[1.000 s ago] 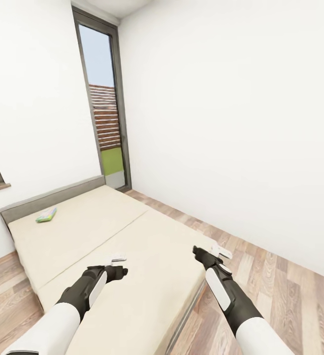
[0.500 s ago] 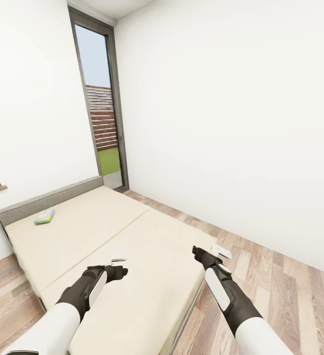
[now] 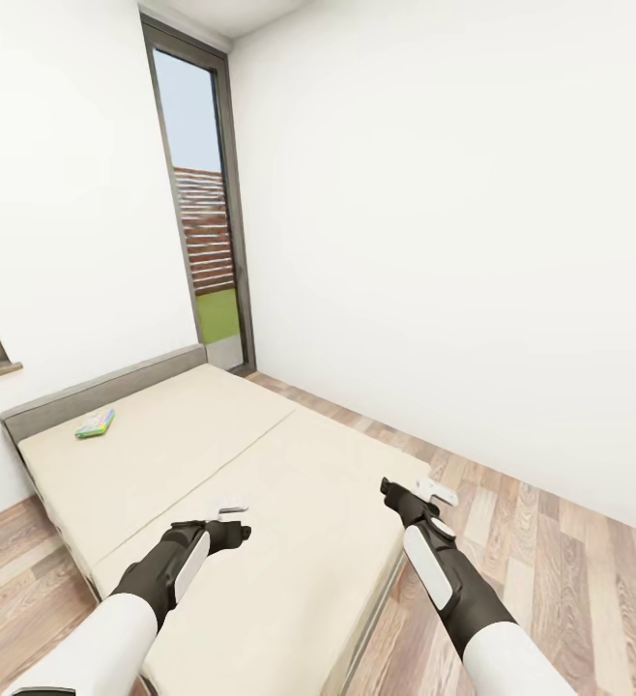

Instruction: Put all the toys in the child's room - the three board games (two on the bed and one on the table), the two jigsaw puzzles on the table, and the tennis ball on the table - inside the toy box on the table in the child's room.

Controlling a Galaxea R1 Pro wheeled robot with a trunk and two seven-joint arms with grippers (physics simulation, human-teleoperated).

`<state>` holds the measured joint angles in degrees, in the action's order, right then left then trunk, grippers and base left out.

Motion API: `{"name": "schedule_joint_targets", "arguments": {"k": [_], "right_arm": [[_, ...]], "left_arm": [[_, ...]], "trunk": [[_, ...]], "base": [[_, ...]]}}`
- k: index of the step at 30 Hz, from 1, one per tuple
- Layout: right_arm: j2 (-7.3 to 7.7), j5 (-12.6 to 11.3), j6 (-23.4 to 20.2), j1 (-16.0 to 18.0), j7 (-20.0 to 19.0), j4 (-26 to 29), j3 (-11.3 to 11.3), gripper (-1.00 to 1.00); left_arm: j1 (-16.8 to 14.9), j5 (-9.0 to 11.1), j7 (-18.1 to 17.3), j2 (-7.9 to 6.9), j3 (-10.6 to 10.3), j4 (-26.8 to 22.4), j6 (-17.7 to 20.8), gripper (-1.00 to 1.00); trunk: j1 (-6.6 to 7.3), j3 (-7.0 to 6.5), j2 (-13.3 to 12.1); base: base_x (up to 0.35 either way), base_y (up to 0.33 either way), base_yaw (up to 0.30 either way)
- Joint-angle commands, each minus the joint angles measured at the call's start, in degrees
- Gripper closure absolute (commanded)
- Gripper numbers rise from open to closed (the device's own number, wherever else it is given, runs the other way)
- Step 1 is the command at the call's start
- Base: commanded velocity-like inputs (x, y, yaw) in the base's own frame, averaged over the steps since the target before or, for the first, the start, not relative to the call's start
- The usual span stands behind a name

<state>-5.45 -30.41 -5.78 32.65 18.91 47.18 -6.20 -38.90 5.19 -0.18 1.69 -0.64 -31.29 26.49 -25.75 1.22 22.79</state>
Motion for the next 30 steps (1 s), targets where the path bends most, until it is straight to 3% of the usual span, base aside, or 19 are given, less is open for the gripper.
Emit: {"name": "schedule_joint_targets", "arguments": {"k": [1, 14, 30], "right_arm": [[0.06, -0.32, 0.15, 0.04, 0.43, 0.11, -0.19, -1.00], [0.34, -0.59, 1.41, 0.04, 0.43, 0.11, -0.30, -1.00], [0.35, -0.60, 1.41, 0.04, 0.43, 0.11, -0.37, -1.00]], "left_arm": [[-0.03, 0.53, 0.09, -0.02, -0.07, -0.09, 0.32, -1.00], [-0.03, 0.53, 0.09, -0.02, -0.07, -0.09, 0.32, -1.00], [-0.03, 0.53, 0.09, -0.02, -0.09, -0.09, 0.32, -1.00]], "trunk": [[-0.04, 0.13, 0.13], [-0.04, 0.13, 0.13], [-0.04, 0.13, 0.13]], "base": [[-0.004, 0.009, 0.000], [-0.013, 0.003, -0.029], [-0.050, 0.028, -0.240]]}}
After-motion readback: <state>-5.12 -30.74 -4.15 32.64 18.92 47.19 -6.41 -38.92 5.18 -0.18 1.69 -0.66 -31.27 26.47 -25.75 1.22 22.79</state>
